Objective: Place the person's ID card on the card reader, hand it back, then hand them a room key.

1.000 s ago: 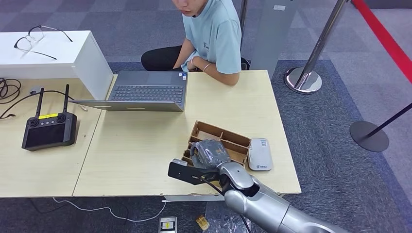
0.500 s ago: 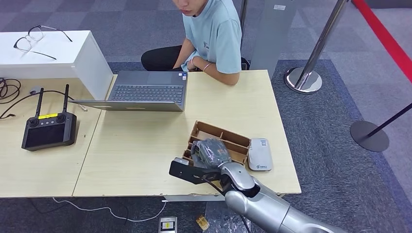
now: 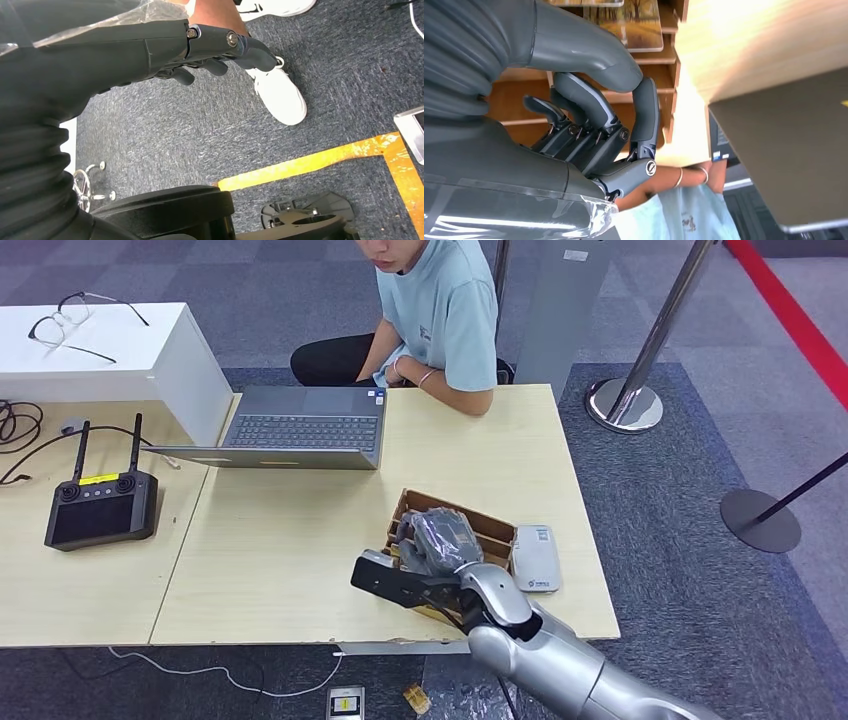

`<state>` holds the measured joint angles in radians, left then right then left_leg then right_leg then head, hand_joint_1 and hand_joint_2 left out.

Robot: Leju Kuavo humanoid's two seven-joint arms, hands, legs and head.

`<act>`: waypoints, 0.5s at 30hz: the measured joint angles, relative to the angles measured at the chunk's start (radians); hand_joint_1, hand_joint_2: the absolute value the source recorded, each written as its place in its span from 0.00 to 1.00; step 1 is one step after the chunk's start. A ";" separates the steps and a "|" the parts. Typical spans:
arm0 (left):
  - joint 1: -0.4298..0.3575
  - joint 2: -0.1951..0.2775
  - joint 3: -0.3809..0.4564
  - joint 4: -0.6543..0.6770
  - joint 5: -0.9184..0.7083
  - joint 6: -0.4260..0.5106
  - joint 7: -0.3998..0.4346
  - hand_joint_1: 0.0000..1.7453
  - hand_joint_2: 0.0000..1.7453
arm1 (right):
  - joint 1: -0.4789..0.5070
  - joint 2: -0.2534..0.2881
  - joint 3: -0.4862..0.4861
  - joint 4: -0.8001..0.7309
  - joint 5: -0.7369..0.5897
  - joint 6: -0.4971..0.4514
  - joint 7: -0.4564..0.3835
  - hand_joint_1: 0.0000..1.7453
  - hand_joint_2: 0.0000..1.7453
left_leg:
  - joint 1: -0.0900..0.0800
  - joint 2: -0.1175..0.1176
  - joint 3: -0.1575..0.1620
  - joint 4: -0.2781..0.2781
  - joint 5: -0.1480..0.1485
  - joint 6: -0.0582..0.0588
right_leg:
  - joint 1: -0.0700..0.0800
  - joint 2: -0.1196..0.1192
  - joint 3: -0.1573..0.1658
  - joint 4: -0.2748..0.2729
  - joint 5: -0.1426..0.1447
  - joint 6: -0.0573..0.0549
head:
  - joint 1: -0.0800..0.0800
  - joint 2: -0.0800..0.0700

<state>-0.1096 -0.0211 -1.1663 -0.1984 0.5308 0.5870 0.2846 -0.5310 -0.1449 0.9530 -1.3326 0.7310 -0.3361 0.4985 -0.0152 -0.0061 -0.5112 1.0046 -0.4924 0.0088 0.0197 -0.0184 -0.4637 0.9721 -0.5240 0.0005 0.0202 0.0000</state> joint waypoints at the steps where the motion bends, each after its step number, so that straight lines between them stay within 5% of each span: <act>1: 0.000 0.000 0.000 0.000 0.001 0.000 0.000 0.00 1.00 | 0.000 -0.002 -0.002 -0.006 0.004 0.001 0.003 0.51 1.00 | 0.000 0.000 0.000 0.000 0.000 0.000 | 0.000 0.000 0.000 0.000 0.000 0.000 | 0.000 0.000; 3: 0.000 0.000 0.000 0.000 0.001 0.000 0.000 0.00 1.00 | 0.000 -0.007 -0.006 -0.016 0.014 0.004 0.010 0.25 1.00 | 0.000 0.000 0.000 0.000 0.000 0.000 | 0.000 0.000 0.000 0.000 0.000 0.000 | 0.000 0.000; 6: 0.000 0.000 0.000 0.000 0.001 0.000 0.000 0.00 1.00 | 0.000 -0.013 -0.009 -0.027 0.022 0.013 0.020 0.06 1.00 | 0.000 0.000 0.000 0.000 0.000 0.000 | 0.000 0.000 0.000 0.000 0.000 0.000 | 0.000 0.000; 15: 0.000 -0.001 0.000 0.000 0.001 0.000 0.000 0.00 1.00 | 0.011 -0.024 -0.005 -0.027 0.011 0.069 0.030 0.10 1.00 | 0.000 0.000 0.000 0.000 0.000 0.000 | 0.000 0.000 0.000 0.000 0.000 0.000 | 0.000 0.000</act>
<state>-0.1095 -0.0217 -1.1662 -0.1984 0.5318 0.5871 0.2846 -0.5202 -0.1692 0.9478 -1.3598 0.7417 -0.2668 0.5289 -0.0152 -0.0062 -0.5115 1.0045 -0.4924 0.0088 0.0197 -0.0184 -0.4642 0.9721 -0.5240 0.0005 0.0200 0.0000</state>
